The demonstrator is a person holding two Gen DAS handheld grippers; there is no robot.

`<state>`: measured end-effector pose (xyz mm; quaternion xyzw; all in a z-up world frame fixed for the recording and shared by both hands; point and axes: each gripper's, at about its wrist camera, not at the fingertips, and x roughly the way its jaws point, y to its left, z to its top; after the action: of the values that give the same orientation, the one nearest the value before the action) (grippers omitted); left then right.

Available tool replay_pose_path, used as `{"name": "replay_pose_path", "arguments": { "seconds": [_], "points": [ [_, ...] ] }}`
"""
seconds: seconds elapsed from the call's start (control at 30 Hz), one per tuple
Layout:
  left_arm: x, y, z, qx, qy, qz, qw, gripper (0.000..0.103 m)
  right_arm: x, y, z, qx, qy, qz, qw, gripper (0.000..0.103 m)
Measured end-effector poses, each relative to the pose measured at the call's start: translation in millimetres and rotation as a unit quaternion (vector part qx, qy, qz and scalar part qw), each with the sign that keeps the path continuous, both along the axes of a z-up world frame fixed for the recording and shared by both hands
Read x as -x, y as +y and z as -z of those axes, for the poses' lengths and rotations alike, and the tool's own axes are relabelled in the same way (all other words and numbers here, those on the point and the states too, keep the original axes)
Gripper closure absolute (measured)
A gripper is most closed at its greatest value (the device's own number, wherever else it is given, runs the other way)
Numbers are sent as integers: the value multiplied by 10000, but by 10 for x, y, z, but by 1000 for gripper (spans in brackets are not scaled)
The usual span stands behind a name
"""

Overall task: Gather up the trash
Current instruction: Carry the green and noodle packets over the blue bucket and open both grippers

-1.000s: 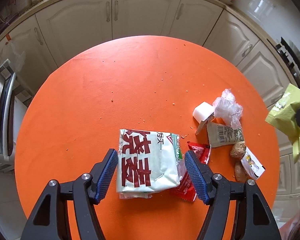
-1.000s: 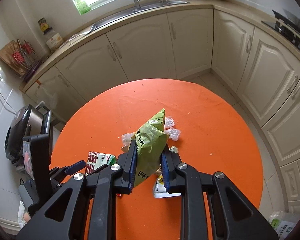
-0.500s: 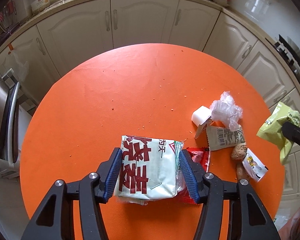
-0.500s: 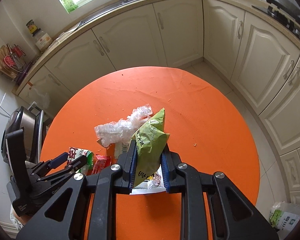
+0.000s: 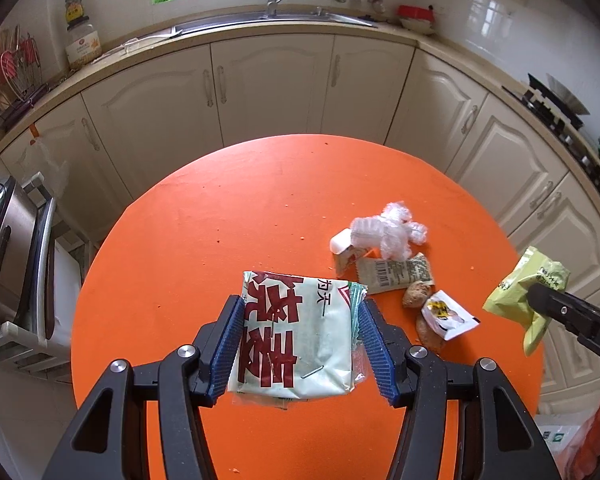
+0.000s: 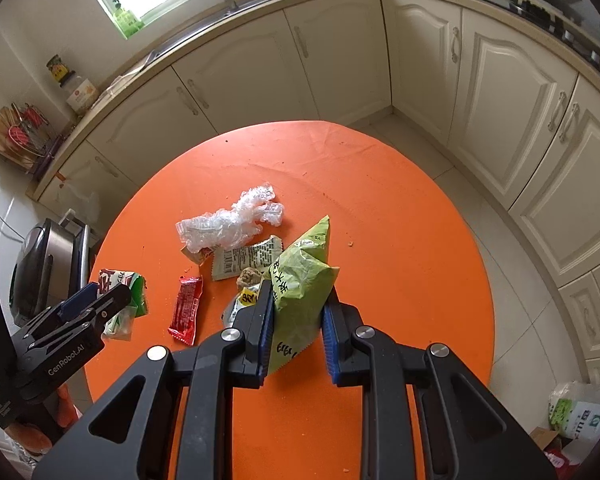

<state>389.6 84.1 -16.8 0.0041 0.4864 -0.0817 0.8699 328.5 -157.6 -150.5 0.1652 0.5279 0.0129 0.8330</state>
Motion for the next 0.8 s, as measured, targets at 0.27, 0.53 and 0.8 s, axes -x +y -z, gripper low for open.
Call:
{"name": "replay_pose_path", "arguments": {
  "seconds": [0.27,0.53,0.8],
  "points": [
    [451,-724,-159,-132,-209,590,9980,50,530,-522,-99,-33,-86,410,9991,82],
    [756,-1677,-125,-282,-196,1371,9900,50,1169,-1342,-100,-103,-115,1107,9937,82],
    [862,-2810,169,-579,7,2267,9722,50,1769,-2264,15,-100,-50,1946,9808,82]
  ]
}}
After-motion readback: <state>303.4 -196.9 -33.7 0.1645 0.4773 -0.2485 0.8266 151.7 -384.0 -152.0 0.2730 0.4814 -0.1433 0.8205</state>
